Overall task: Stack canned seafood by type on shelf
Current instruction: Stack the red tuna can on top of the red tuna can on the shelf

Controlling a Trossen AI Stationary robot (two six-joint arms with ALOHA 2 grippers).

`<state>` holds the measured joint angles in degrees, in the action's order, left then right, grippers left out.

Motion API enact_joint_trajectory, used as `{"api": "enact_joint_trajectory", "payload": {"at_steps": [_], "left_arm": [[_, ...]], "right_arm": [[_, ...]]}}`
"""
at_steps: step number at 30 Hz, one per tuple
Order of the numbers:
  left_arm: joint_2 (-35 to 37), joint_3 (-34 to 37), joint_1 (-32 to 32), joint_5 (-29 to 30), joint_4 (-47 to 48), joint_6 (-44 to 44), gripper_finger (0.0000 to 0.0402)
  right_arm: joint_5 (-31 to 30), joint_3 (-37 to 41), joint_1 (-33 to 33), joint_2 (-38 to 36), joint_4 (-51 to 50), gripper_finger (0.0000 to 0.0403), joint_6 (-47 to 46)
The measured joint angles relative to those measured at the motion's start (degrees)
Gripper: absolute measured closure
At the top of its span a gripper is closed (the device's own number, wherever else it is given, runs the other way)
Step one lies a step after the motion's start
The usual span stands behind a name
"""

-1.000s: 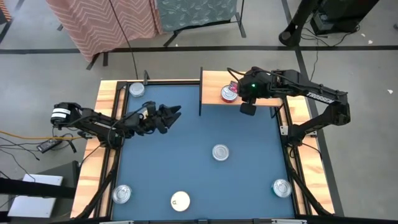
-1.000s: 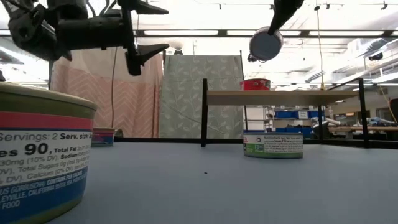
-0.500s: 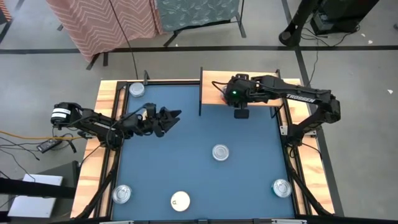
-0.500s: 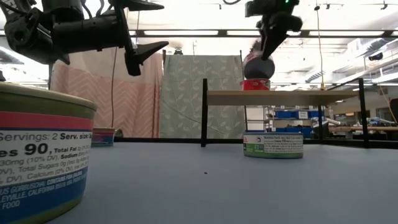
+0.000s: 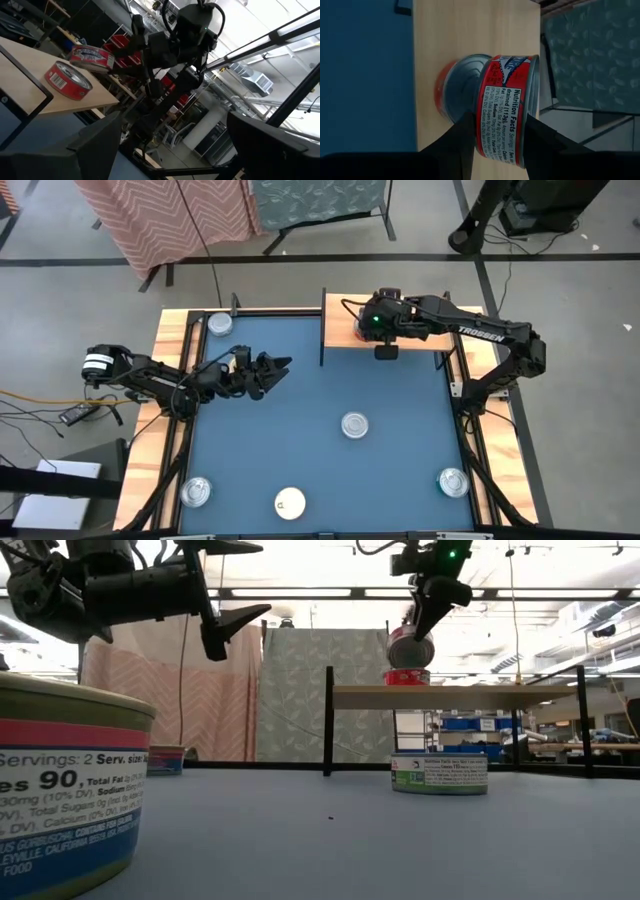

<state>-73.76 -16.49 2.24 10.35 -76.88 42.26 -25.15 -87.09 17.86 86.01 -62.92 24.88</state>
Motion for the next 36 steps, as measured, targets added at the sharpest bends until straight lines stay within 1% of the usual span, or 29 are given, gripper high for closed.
{"api": "enact_joint_trajectory", "payload": {"at_steps": [3,14,17,23,30,32,36], "left_arm": [[0.0,0.0,0.0,0.0,0.04,0.01,0.0039],[0.0,0.0,0.0,0.02,0.04,-0.06,0.0039],[0.0,0.0,0.0,0.02,0.04,-0.09,0.0039],[0.0,0.0,0.0,0.02,0.0,-0.13,0.0039],[0.0,-0.02,0.0,0.02,0.0,-0.18,0.0039],[0.0,-0.02,0.0,0.02,0.0,-0.18,0.0039],[0.0,-0.02,0.0,0.02,0.0,-0.2,0.0039]], "right_arm": [[1.66,0.0,1.05,-0.02,-0.03,0.0269,0.25],[2.8,0.02,2.4,0.2,1.05,0.0269,2.34],[4.19,1.54,2.59,0.2,2.16,0.0269,2.3],[2.87,3.13,2.55,0.07,3.32,0.0269,2.37],[4.49,3.17,2.57,0.07,3.75,0.0269,2.12],[4.73,3.17,2.55,0.07,3.77,0.0262,2.06],[4.93,3.23,2.55,0.13,3.32,0.0233,1.9]]}}
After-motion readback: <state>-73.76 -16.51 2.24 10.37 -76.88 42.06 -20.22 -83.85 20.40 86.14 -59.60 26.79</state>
